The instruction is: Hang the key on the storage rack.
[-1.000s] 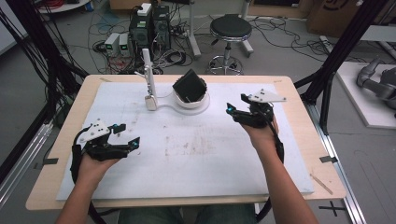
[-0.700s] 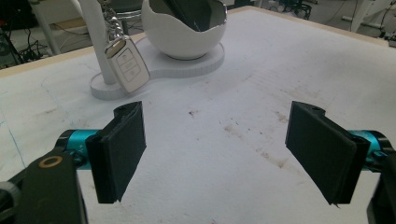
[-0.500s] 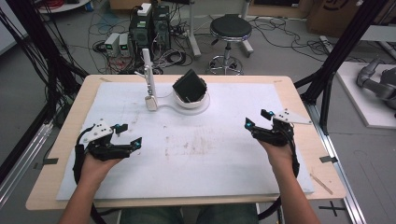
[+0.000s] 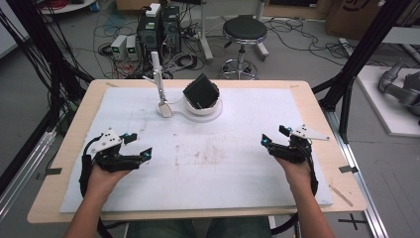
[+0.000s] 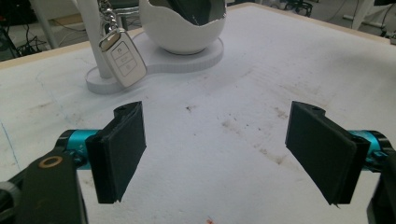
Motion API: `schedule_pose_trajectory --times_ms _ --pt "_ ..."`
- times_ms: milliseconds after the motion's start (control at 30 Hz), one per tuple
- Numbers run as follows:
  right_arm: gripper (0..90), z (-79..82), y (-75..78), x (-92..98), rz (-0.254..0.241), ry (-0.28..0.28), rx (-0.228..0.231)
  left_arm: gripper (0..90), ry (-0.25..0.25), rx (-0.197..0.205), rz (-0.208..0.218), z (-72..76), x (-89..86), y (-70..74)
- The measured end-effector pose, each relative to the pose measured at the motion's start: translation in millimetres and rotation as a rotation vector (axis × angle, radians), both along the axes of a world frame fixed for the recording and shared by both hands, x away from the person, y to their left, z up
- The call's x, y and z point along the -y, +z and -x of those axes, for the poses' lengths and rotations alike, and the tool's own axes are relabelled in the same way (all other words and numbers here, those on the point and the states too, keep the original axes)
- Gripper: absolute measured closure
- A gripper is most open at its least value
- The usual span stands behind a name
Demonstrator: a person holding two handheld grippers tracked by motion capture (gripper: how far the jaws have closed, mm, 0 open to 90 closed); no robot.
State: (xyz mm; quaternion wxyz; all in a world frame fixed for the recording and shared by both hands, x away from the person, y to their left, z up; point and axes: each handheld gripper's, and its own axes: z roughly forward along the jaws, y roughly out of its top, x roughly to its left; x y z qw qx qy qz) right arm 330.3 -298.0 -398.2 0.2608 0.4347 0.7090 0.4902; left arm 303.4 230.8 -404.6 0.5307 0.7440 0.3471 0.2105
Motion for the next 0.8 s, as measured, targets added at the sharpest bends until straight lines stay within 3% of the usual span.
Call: schedule_pose_trajectory --times_ms 633,800 --pt "21.3 -2.1 -5.1 4.4 0.01 -0.014 -0.013 20.1 0.003 -0.026 -0.026 -2.6 3.7 -4.7" --pt "21.2 -5.2 -8.6 4.1 0.018 -0.018 -0.035 20.1 0.014 -0.038 -0.047 -3.6 4.0 -6.9"
